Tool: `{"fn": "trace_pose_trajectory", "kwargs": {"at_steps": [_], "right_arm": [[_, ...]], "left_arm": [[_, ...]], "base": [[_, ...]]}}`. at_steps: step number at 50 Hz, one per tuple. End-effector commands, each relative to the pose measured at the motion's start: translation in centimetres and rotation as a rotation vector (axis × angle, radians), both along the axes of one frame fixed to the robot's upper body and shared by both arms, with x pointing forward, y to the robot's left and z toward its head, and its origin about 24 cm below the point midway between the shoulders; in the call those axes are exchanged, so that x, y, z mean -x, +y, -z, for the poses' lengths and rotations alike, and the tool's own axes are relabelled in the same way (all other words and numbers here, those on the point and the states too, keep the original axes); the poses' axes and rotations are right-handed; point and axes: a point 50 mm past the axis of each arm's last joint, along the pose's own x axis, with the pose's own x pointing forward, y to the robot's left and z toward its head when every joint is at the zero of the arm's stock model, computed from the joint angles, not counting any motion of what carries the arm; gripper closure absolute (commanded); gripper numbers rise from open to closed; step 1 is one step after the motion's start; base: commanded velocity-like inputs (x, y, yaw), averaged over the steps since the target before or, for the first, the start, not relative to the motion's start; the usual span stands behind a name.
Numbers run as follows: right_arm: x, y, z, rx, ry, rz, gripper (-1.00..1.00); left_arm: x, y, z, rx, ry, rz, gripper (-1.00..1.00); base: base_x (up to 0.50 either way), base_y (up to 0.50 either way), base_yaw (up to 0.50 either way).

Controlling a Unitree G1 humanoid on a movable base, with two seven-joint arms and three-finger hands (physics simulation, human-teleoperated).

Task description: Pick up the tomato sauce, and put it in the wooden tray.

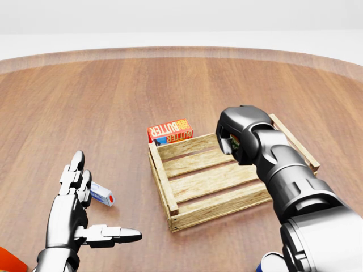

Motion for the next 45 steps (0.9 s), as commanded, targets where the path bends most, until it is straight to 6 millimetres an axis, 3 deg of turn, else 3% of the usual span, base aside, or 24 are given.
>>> {"fn": "trace_pose_trajectory", "kwargs": {"at_steps": [1,26,45], "right_arm": [[0.0,-0.4,0.1,0.043,-0.012,-0.001,1.0],[0.5,-1.1,1.4,0.178,0.04,-0.027,1.0],[0.8,-1.2,2.0,0.168,0.056,-0.022,1.0]], "left_arm": [[0.0,0.0,0.0,0.002,0.001,0.0,-1.0],[0.0,0.0,0.0,-0.001,0.0,0.0,-1.0],[0.0,0.0,0.0,-0.002,0.0,-0.001,-1.0]], "base": [[0.0,0.0,0.0],[0.0,0.0,0.0],[0.0,0.0,0.0]]}}
